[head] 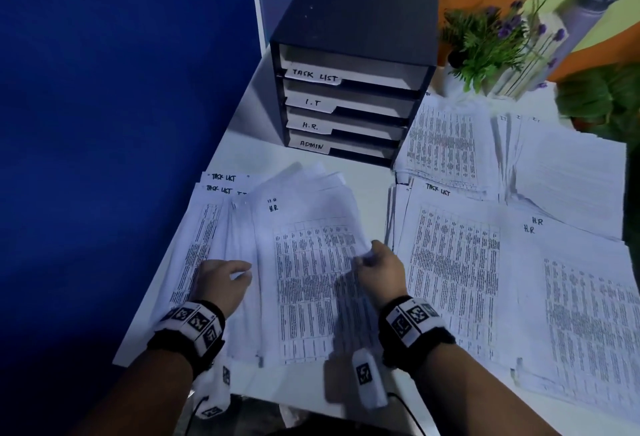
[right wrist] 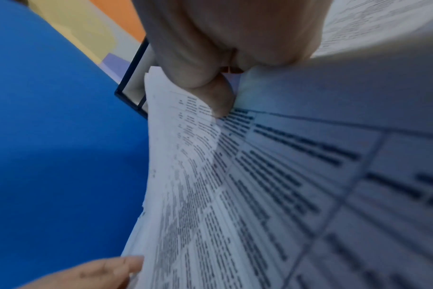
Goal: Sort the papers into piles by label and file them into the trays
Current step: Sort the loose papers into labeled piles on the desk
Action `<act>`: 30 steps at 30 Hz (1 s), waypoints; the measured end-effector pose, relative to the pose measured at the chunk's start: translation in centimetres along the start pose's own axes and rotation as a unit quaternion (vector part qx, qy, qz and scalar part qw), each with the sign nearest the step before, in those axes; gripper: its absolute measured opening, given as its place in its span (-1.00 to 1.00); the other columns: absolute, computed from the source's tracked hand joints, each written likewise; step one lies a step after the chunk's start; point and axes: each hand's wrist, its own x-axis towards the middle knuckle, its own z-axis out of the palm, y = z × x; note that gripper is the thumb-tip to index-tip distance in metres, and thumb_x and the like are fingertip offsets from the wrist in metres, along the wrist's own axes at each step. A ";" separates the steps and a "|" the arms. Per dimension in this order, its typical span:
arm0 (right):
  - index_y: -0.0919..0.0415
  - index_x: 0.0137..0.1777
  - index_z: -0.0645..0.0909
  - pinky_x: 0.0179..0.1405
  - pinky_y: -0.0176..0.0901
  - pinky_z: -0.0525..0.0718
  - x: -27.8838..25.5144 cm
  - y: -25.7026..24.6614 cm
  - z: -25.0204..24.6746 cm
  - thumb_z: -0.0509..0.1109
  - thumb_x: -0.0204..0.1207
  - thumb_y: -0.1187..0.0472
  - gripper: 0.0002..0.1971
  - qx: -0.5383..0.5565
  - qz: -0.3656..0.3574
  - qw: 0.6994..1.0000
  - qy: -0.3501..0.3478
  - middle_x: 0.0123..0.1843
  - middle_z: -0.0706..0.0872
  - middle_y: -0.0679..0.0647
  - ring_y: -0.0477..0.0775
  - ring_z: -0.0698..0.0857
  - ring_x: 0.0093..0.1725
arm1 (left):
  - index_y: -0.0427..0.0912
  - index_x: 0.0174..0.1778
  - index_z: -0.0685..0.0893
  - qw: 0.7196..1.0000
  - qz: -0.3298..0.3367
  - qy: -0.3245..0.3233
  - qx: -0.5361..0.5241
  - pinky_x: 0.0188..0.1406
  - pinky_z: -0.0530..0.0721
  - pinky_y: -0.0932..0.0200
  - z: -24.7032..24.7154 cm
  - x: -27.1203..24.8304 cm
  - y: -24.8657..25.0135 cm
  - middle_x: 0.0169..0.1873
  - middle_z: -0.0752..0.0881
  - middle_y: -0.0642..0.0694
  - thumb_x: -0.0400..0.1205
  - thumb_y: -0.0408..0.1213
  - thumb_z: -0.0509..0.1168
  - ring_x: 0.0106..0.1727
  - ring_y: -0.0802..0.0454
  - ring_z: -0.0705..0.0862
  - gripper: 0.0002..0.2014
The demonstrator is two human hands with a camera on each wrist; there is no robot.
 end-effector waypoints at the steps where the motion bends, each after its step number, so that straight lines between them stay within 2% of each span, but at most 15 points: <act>1: -0.01 -0.31 0.46 -0.52 -0.27 0.55 0.1 0.2 -0.3 0.41 0.51 0.34 -0.72 0.034 0.013 0.999 0.006 -0.32 0.66 0.08 0.04 0.59 -0.41 | -0.05 -0.01 0.83 1.000 0.002 -0.001 0.002 0.30 0.58 0.11 0.0 0.1 -0.1 0.16 0.58 -0.07 0.59 -0.23 0.39 0.19 -0.08 0.66 -0.87; 3: 0.07 -0.31 0.51 -0.46 -0.14 0.57 0.1 0.6 -0.8 0.41 0.50 0.37 -0.76 0.083 0.045 0.996 0.009 -0.38 0.65 0.08 0.07 0.57 -0.43 | -0.08 -0.03 0.84 1.000 0.006 0.002 0.004 0.24 0.56 0.18 -0.1 0.1 0.1 0.14 0.61 -0.09 0.60 -0.20 0.38 0.18 -0.07 0.66 -0.86; 5: 0.11 -0.34 0.53 -0.43 -0.06 0.55 0.1 1.0 -1.3 0.39 0.47 0.43 -0.75 0.130 0.067 0.989 0.020 -0.51 0.55 -0.01 0.07 0.51 -0.48 | -0.10 -0.10 0.85 1.000 0.000 0.003 0.013 0.12 0.52 0.23 -0.2 -0.3 0.9 -0.04 0.59 -0.02 0.61 -0.10 0.36 0.10 -0.07 0.66 -0.79; 7: 0.10 -0.40 0.48 -0.44 -0.08 0.48 0.0 1.5 -1.6 0.33 0.46 0.50 -0.68 0.190 0.096 0.977 0.030 -0.59 0.46 -0.08 0.03 0.43 -0.53 | -0.11 -0.30 0.82 0.999 0.004 -0.015 0.028 0.00 0.53 0.17 -0.3 -0.8 1.6 -0.23 0.53 -0.02 0.60 0.13 0.27 -0.08 -0.07 0.63 -0.58; 9: 0.18 -0.33 0.50 -0.45 -0.08 0.48 -0.5 1.5 -2.0 0.29 0.47 0.53 -0.74 0.238 0.122 0.963 0.015 -0.51 0.45 0.07 0.03 0.42 -0.50 | -0.12 -0.51 0.66 0.999 0.013 -0.035 -0.016 -0.03 0.57 0.10 0.2 -0.7 1.5 -0.23 0.57 -0.11 0.55 0.22 0.25 -0.17 -0.08 0.62 -0.50; 10: 0.24 -0.26 0.53 -0.46 -0.06 0.49 -0.8 1.4 -2.1 0.29 0.48 0.54 -0.79 0.254 0.131 0.958 -0.002 -0.45 0.46 0.14 0.05 0.44 -0.47 | -0.13 -0.45 0.65 0.997 0.005 -0.050 -0.058 0.04 0.61 0.06 0.4 -0.7 1.4 -0.12 0.62 -0.13 0.56 0.16 0.31 -0.11 -0.09 0.66 -0.56; 12: 0.27 -0.19 0.58 -0.46 -0.07 0.56 -1.2 1.6 -2.0 0.30 0.49 0.51 -0.85 0.250 0.147 0.957 -0.030 -0.41 0.52 0.17 0.08 0.50 -0.44 | -0.14 -0.02 0.75 0.984 -0.017 -0.083 -0.159 0.21 0.66 -0.03 0.6 -0.9 1.3 0.07 0.72 -0.07 0.61 -0.08 0.38 0.08 -0.06 0.72 -0.79; 14: 0.22 -0.29 0.58 -0.42 -0.07 0.61 -1.0 2.1 -1.6 0.34 0.49 0.43 -0.84 0.193 0.138 0.971 -0.026 -0.45 0.57 0.14 0.08 0.55 -0.45 | -0.14 0.21 0.66 0.976 -0.035 -0.097 -0.193 0.24 0.66 -0.12 0.4 -1.0 1.6 0.08 0.76 -0.05 0.64 -0.24 0.35 0.13 -0.09 0.72 -0.76; 17: 0.18 -0.37 0.63 -0.35 -0.13 0.60 -0.7 2.4 -1.5 0.37 0.52 0.30 -0.78 0.059 0.098 0.993 -0.007 -0.45 0.62 0.10 0.05 0.57 -0.42 | -0.23 0.18 0.62 0.989 -0.036 -0.059 -0.127 0.17 0.68 -0.07 0.3 -0.5 1.1 0.05 0.74 -0.17 0.65 -0.35 0.31 0.08 -0.18 0.71 -0.80; 19: 0.16 -0.35 0.64 -0.32 -0.14 0.64 -0.6 2.6 -1.7 0.37 0.55 0.32 -0.77 0.048 0.092 0.995 0.001 -0.43 0.64 0.10 0.07 0.60 -0.38 | -0.28 0.21 0.62 0.993 -0.051 -0.037 -0.095 0.19 0.66 -0.04 0.2 -0.4 0.6 0.08 0.72 -0.20 0.63 -0.34 0.32 0.11 -0.19 0.69 -0.76; 21: 0.12 -0.38 0.58 -0.22 0.07 0.75 -0.5 3.0 -2.0 0.38 0.54 0.36 -0.73 0.080 0.099 0.992 0.006 -0.44 0.65 0.13 0.15 0.66 -0.34 | -0.29 0.16 0.63 0.994 -0.064 -0.009 -0.085 0.17 0.65 -0.02 0.1 -0.4 0.3 0.03 0.73 -0.19 0.61 -0.35 0.35 0.08 -0.18 0.69 -0.78; 23: 0.20 -0.28 0.62 -0.16 0.34 0.78 -0.6 3.4 -2.1 0.37 0.53 0.38 -0.83 0.114 0.111 0.987 -0.008 -0.32 0.72 0.31 0.36 0.73 -0.25 | -0.26 0.10 0.64 0.992 -0.075 0.014 -0.102 0.11 0.66 0.02 -0.1 -0.5 0.4 -0.05 0.74 -0.17 0.59 -0.38 0.37 0.02 -0.16 0.70 -0.82; 25: 0.20 -0.16 0.66 -0.14 0.41 0.76 -0.5 3.6 -2.1 0.36 0.51 0.39 -0.90 0.136 0.125 0.983 -0.021 -0.19 0.76 0.34 0.44 0.76 -0.14 | -0.21 0.05 0.63 0.989 -0.077 0.027 -0.123 0.12 0.67 -0.01 -0.2 -0.6 0.4 -0.07 0.75 -0.18 0.57 -0.41 0.39 0.01 -0.16 0.72 -0.84; 28: 0.15 -0.12 0.67 -0.16 0.38 0.77 -0.5 3.6 -1.9 0.37 0.44 0.33 -0.91 0.160 0.133 0.978 -0.020 -0.15 0.76 0.36 0.33 0.73 -0.22 | -0.11 0.04 0.63 0.985 -0.068 0.024 -0.159 0.18 0.66 -0.07 -0.2 -0.6 0.4 -0.02 0.77 -0.17 0.54 -0.42 0.42 0.03 -0.16 0.72 -0.79; 30: 0.13 -0.10 0.59 -0.29 0.25 0.74 -0.4 3.5 -1.8 0.34 0.32 0.24 -0.86 0.165 0.117 0.979 -0.015 -0.32 0.67 0.34 0.20 0.62 -0.35 | -0.07 0.05 0.65 0.983 -0.059 0.010 -0.173 0.20 0.66 -0.09 -0.2 -0.7 0.5 -0.03 0.78 -0.11 0.52 -0.40 0.47 0.03 -0.13 0.73 -0.76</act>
